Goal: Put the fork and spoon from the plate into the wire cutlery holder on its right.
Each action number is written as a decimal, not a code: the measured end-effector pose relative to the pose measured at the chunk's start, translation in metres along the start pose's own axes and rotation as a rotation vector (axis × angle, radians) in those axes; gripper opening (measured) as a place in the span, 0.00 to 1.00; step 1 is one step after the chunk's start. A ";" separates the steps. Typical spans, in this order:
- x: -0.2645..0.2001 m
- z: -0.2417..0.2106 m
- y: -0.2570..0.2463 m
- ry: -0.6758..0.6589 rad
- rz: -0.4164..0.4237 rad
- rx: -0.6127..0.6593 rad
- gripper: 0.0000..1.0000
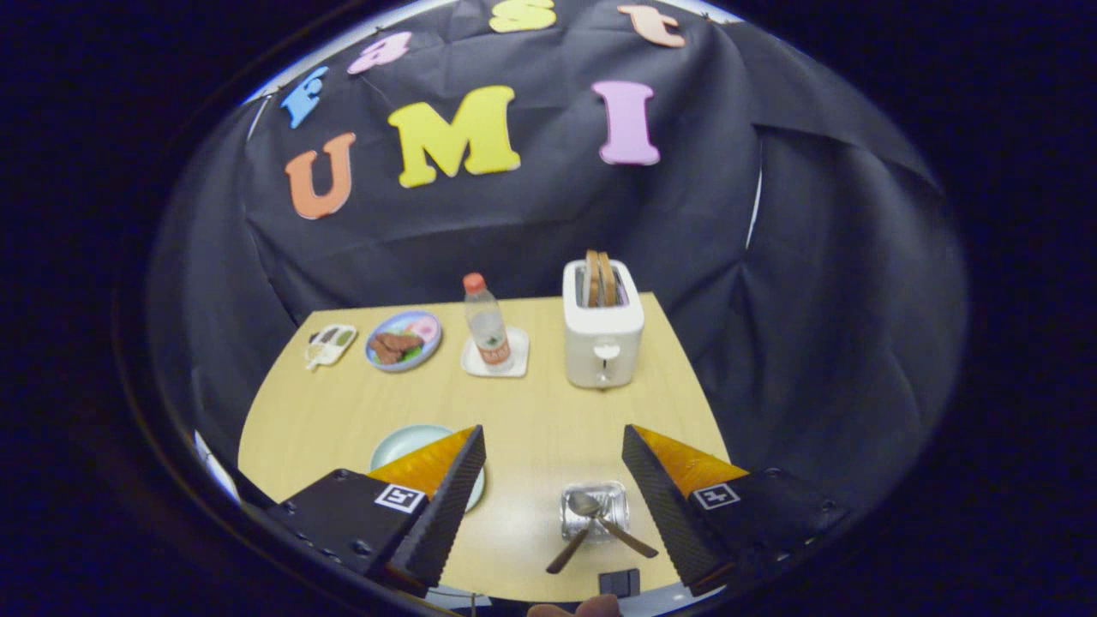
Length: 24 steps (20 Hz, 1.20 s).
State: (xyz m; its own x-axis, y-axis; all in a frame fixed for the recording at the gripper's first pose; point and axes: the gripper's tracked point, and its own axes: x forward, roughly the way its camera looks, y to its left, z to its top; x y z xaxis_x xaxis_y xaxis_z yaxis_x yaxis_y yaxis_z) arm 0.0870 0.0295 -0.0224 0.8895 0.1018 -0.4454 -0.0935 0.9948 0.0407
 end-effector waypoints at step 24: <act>-0.141 0.016 0.035 -0.382 -0.070 0.024 0.97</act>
State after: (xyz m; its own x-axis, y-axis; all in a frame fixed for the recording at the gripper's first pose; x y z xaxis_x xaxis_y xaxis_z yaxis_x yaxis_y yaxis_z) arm -0.0351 0.0504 0.0561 0.9963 0.0244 -0.0826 -0.0207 0.9988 0.0447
